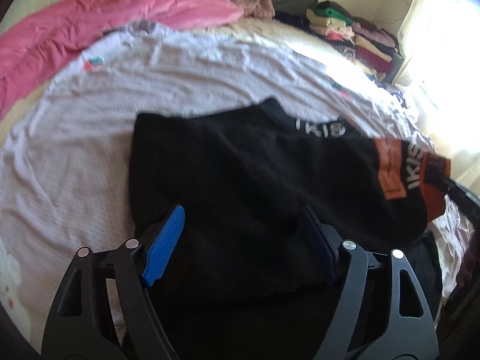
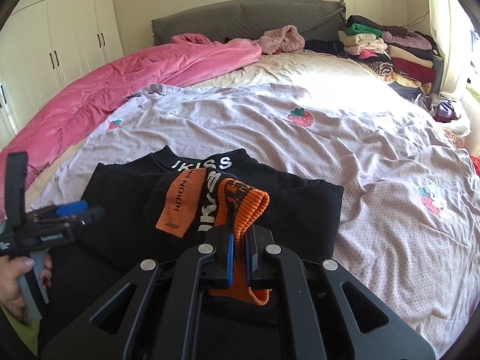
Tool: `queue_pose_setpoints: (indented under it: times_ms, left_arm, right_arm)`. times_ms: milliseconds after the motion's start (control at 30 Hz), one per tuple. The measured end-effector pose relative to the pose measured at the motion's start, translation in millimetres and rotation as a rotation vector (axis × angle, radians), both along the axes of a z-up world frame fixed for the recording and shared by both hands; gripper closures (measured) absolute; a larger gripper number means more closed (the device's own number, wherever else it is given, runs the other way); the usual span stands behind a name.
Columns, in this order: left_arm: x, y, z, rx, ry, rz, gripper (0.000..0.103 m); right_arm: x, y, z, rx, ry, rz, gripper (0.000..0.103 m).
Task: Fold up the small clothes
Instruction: 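Grasp the folded orange cuff with the right tool and lift it, then lower the orange cuff onto the shirt body and open the right tool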
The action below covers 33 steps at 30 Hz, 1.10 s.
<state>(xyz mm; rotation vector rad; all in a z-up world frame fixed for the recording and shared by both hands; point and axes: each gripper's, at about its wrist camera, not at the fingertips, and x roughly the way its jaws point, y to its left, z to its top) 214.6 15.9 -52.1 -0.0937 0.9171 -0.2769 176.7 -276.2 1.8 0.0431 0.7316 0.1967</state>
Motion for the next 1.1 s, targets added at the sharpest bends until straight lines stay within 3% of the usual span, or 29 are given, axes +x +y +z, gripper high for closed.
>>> queue_pose_setpoints:
  times_ms: [167, 300, 367, 533, 1100]
  left_arm:
    - [-5.3, -1.7, -3.7, 0.028, -0.013, -0.014, 0.033]
    - [-7.4, -1.0, -4.3, 0.027, -0.021, -0.021, 0.033]
    - [-8.8, 0.5, -3.4, 0.021, -0.022, -0.024, 0.033]
    - [-10.5, 2.2, -1.8, 0.007, -0.026, -0.025, 0.033]
    - [-26.1, -1.4, 12.2, 0.049, -0.095, -0.045, 0.033]
  right_arm:
    - [5.1, -0.2, -5.6, -0.028, 0.011, -0.021, 0.098]
    - [8.2, -9.1, -13.0, -0.078, 0.026, -0.138, 0.087]
    - [5.2, -15.6, -13.9, -0.073, 0.019, -0.181, 0.086]
    - [-8.2, -7.4, -10.6, -0.048, -0.016, -0.125, 0.068]
    - [-7.6, 73.1, -25.7, -0.066, 0.025, 0.105, 0.062]
